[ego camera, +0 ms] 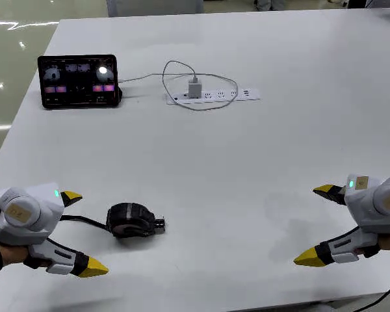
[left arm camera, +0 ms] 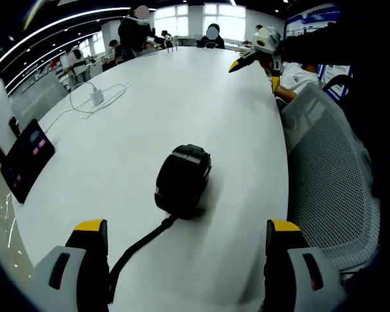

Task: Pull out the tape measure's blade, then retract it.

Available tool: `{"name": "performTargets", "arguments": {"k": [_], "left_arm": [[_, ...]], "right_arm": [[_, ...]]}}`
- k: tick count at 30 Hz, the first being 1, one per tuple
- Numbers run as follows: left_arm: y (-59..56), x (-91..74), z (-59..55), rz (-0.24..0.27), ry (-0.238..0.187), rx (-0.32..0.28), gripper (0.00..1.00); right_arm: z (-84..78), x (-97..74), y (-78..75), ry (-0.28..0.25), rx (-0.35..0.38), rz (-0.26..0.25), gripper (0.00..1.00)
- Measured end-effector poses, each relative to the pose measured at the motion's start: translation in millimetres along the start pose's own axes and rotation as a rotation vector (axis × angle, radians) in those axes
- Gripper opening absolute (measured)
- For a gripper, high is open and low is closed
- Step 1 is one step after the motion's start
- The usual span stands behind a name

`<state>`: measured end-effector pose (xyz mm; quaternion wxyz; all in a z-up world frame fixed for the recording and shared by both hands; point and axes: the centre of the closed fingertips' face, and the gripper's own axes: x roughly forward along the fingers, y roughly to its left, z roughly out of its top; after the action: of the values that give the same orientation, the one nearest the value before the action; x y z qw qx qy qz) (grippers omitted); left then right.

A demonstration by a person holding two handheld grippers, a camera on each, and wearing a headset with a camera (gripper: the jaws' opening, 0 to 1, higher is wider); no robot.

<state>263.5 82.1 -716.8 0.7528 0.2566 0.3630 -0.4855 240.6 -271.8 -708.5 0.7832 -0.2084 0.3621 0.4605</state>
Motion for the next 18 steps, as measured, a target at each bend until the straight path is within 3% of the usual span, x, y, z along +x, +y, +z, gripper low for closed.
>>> {"name": "performTargets", "arguments": {"k": [4,10,13,18], "left_arm": [[-1.4,8.1,-0.5,-0.022,0.067,0.112,0.99],[0.8,16.9,12.1,-0.046,0.080,0.172,0.99],[5.7,18.6,18.7,-0.049,0.089,0.195,0.99],[10.4,20.7,32.0,-0.048,0.082,0.213,0.99]], "right_arm": [[4.0,4.9,-1.3,0.007,-0.002,-0.001,0.99],[9.2,12.0,0.1,0.014,-0.028,0.010,0.99],[11.3,15.4,-0.6,0.020,-0.117,0.020,0.99],[10.9,20.3,-2.3,0.041,-0.098,0.025,0.99]]}}
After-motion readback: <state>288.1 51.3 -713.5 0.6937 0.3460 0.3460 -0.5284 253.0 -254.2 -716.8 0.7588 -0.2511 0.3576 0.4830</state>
